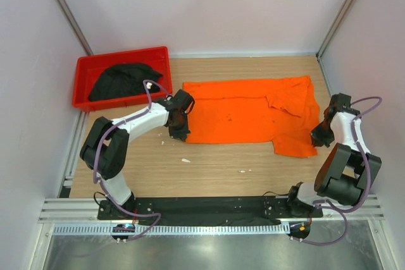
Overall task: Fold and stack the t-shirts
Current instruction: Fold the tshirt
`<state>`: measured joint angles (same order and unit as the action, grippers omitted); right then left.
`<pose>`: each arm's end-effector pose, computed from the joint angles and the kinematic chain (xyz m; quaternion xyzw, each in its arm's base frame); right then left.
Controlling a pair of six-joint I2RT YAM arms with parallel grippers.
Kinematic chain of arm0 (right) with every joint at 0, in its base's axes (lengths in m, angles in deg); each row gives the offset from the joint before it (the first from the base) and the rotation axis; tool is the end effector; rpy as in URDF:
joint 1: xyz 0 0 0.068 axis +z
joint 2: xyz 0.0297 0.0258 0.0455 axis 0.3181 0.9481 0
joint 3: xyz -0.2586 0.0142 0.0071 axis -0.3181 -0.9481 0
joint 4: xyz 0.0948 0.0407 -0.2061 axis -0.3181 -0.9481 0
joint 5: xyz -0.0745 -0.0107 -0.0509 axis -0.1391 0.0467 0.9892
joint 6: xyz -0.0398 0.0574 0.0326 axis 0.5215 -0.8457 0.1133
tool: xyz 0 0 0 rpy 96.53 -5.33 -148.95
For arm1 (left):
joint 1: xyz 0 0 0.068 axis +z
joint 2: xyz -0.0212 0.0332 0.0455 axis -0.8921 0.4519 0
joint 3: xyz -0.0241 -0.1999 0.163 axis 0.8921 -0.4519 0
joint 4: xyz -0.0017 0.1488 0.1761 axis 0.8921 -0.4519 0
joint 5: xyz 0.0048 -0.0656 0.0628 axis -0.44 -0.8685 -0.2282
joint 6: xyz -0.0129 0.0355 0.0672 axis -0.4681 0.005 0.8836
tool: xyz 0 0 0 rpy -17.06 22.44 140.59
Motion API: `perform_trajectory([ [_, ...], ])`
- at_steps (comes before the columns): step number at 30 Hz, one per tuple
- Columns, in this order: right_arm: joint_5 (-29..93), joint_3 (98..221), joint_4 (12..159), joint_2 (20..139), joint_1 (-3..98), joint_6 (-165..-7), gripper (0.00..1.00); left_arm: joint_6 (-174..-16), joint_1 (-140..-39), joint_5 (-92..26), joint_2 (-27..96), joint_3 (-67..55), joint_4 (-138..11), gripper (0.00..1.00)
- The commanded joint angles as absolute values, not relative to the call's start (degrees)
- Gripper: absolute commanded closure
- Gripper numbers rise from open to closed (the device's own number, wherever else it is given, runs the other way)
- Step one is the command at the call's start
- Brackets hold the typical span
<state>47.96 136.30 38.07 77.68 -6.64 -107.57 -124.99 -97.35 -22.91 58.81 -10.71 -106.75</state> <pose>0.2003 -0.1048 0.1833 0.4537 0.8784 -0.0696 0.1333 0.2603 -0.1744 0.1643 -0.0628 0.9870 -0.0769 0.1264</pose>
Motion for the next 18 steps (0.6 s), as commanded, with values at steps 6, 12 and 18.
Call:
perform_trajectory([
  [6, 42.04, 159.46, 40.06, 89.31, -3.17, -108.34, 0.99, -122.27, -94.96, -20.69, 61.63, 1.10, -111.13, 1.00],
  [12, 37.03, 172.30, 40.24, 99.25, -2.20, -107.64, 0.99, -121.84, -91.53, -20.96, 68.56, 9.89, -112.97, 1.00],
  [18, 32.55, 182.59, 39.27, 108.49, -2.20, -107.73, 0.99, -122.28, -88.54, -21.49, 74.20, 17.27, -114.73, 1.00],
])
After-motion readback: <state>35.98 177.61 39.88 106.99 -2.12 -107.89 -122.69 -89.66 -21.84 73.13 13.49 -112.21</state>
